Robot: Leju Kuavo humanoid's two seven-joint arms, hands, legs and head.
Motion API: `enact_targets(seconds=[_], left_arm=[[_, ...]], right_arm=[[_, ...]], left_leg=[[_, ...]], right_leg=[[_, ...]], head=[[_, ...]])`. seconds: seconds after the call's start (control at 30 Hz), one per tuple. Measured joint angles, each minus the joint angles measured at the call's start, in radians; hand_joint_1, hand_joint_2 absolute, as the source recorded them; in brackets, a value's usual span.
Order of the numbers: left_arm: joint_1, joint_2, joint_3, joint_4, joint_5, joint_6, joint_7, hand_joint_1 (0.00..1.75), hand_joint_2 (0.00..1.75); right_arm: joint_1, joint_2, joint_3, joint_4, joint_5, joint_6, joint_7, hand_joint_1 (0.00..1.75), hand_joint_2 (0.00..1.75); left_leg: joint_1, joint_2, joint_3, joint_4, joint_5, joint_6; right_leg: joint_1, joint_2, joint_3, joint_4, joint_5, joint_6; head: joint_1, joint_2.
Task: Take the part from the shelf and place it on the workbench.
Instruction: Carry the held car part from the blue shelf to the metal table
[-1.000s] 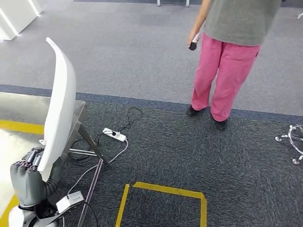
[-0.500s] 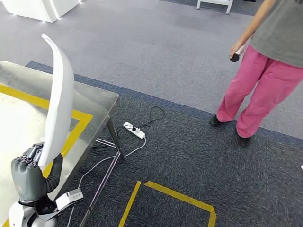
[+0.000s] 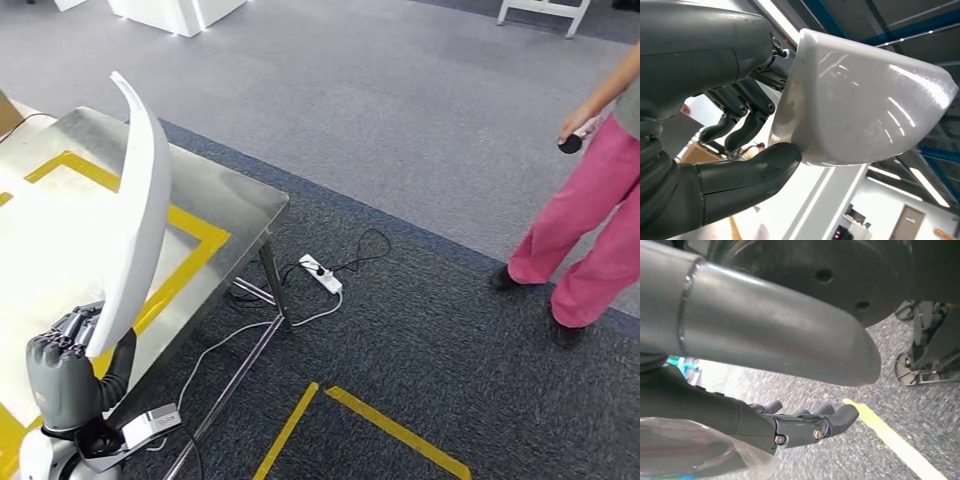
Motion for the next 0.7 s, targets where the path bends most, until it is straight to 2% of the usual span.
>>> enact_targets(seconds=[0.03,0.07,0.1,0.13,0.17,0.2,0.23,0.27,0.3,0.33,0.37,0.4,0.43,0.47,0.5,0.53,0.57,0.6,0.63,0.7], left_arm=[[0.000,0.000,-0.003,0.002,-0.002,0.000,0.001,1.75,1.75],[0.001,0.001,-0.006,0.003,-0.003,0.000,0.004,1.75,1.75],[0.001,0.002,-0.008,0.004,-0.005,0.000,0.007,1.75,1.75],[0.000,0.004,-0.010,0.004,-0.007,0.000,0.011,1.75,1.75],[-0.002,0.006,-0.013,0.004,-0.009,0.000,0.016,1.75,1.75],[-0.006,0.008,-0.017,0.004,-0.010,0.000,0.020,1.75,1.75],[-0.009,0.010,-0.022,0.005,-0.011,0.000,0.023,1.75,1.75],[-0.011,0.012,-0.026,0.005,-0.011,0.000,0.026,1.75,1.75],[-0.013,0.015,-0.029,0.005,-0.011,0.000,0.029,1.75,1.75],[-0.013,0.018,-0.033,0.006,-0.012,0.000,0.032,1.75,1.75],[-0.015,0.021,-0.035,0.006,-0.012,0.000,0.035,1.75,1.75],[-0.020,0.023,-0.040,0.007,-0.012,0.000,0.039,1.75,1.75],[-0.024,0.024,-0.045,0.008,-0.012,0.000,0.041,1.75,1.75],[-0.028,0.026,-0.049,0.009,-0.012,0.000,0.043,1.75,1.75],[-0.031,0.027,-0.054,0.011,-0.012,0.000,0.045,1.75,1.75],[-0.031,0.029,-0.058,0.013,-0.012,0.000,0.047,1.75,1.75],[-0.032,0.031,-0.061,0.015,-0.012,0.000,0.049,1.75,1.75],[-0.033,0.033,-0.063,0.018,-0.012,0.000,0.051,1.75,1.75],[-0.036,0.035,-0.066,0.020,-0.012,0.000,0.052,1.75,1.75],[-0.045,0.039,-0.074,0.024,-0.012,0.000,0.055,1.75,1.75]], right_arm=[[0.001,0.000,0.000,0.000,0.001,0.000,0.003,0.00,0.00],[0.001,0.000,0.000,0.000,0.003,0.000,0.006,0.00,0.00],[0.000,0.000,0.000,0.000,0.005,0.000,0.007,0.00,0.00],[0.000,0.000,0.000,0.000,0.006,0.000,0.008,0.00,0.00],[-0.001,0.000,0.000,0.000,0.008,0.000,0.007,0.00,0.00],[-0.001,0.000,0.000,0.000,0.010,0.001,0.005,0.00,0.00],[-0.002,0.000,0.000,0.000,0.012,0.001,0.003,0.00,0.00],[-0.003,0.000,0.000,0.000,0.015,0.002,0.001,0.00,0.00],[-0.004,0.000,0.000,0.000,0.018,0.002,0.001,0.00,0.00],[-0.006,0.000,0.001,0.001,0.021,0.002,0.001,0.00,0.00],[-0.007,0.000,0.001,0.001,0.023,0.002,0.001,0.00,0.00],[-0.008,0.000,0.001,0.001,0.024,0.002,0.002,0.00,0.00],[-0.008,0.000,0.001,0.001,0.024,0.002,0.002,0.00,0.00],[-0.007,0.000,0.002,0.001,0.024,0.002,0.003,0.00,0.00],[-0.005,0.000,0.002,0.002,0.024,0.002,0.004,0.00,0.00],[-0.004,0.000,0.002,0.002,0.023,0.002,0.005,0.00,0.00],[-0.002,0.000,0.002,0.002,0.023,0.002,0.005,0.00,0.00],[-0.001,0.000,0.002,0.002,0.023,0.002,0.005,0.00,0.00],[-0.001,0.000,0.002,0.002,0.024,0.002,0.005,0.00,0.00],[-0.002,0.000,0.002,0.002,0.023,0.001,0.004,0.00,0.00]], left_leg=[[0.000,0.004,-0.015,0.033,-0.005,0.000],[0.000,0.006,-0.010,0.025,0.009,0.002],[-0.001,0.011,0.016,-0.024,0.041,0.006],[-0.004,0.026,0.053,-0.096,0.077,0.012],[-0.009,0.048,0.090,-0.164,0.100,0.019],[-0.015,0.067,0.116,-0.216,0.114,0.025],[-0.020,0.079,0.128,-0.242,0.114,0.030],[-0.024,0.078,0.129,-0.248,0.109,0.032],[-0.024,0.066,0.129,-0.254,0.111,0.036],[-0.021,0.054,0.132,-0.260,0.113,0.039],[-0.018,0.043,0.136,-0.267,0.117,0.044],[-0.014,0.032,0.140,-0.273,0.120,0.048],[-0.011,0.022,0.141,-0.276,0.122,0.051],[-0.010,0.011,0.141,-0.276,0.122,0.053],[-0.010,-0.002,0.140,-0.276,0.122,0.054],[-0.010,-0.015,0.141,-0.276,0.121,0.054],[-0.010,-0.029,0.141,-0.275,0.120,0.054],[-0.009,-0.043,0.142,-0.274,0.120,0.054],[-0.008,-0.056,0.142,-0.271,0.118,0.051],[-0.006,-0.081,0.137,-0.261,0.114,0.042]], right_leg=[[0.002,-0.015,0.001,0.000,-0.002,-0.001],[0.003,-0.029,0.003,0.000,-0.004,-0.001],[0.004,-0.041,0.007,0.000,-0.006,-0.001],[0.006,-0.053,0.011,0.000,-0.009,0.000],[0.008,-0.064,0.015,0.000,-0.013,0.002],[0.011,-0.074,0.018,0.000,-0.016,0.005],[0.013,-0.085,0.020,0.000,-0.019,0.010],[0.014,-0.096,0.022,-0.002,-0.021,0.015],[0.014,-0.108,0.025,-0.004,-0.023,0.021],[0.014,-0.105,0.028,-0.003,-0.027,0.027],[0.013,-0.088,0.025,0.008,-0.038,0.031],[0.012,-0.061,0.011,0.040,-0.057,0.035],[0.010,-0.028,-0.017,0.092,-0.083,0.037],[0.010,-0.006,-0.053,0.160,-0.112,0.038],[0.009,0.005,-0.091,0.225,-0.133,0.039],[0.009,0.009,-0.118,0.267,-0.137,0.040],[0.009,0.010,-0.130,0.273,-0.123,0.041],[0.009,0.012,-0.124,0.243,-0.092,0.041],[0.007,0.020,-0.102,0.182,-0.050,0.041],[0.000,0.067,-0.051,0.064,0.000,0.040]], head=[[0.000,0.000],[0.000,0.000],[0.000,0.000],[0.000,0.000],[0.000,0.000],[0.000,0.000],[0.000,0.000],[-0.001,0.000],[-0.001,0.000],[0.000,0.000],[0.000,0.000],[0.002,0.000],[0.004,0.000],[0.006,0.000],[0.008,0.000],[0.009,0.000],[0.009,0.000],[0.009,0.000],[0.009,0.000],[0.008,0.000]])
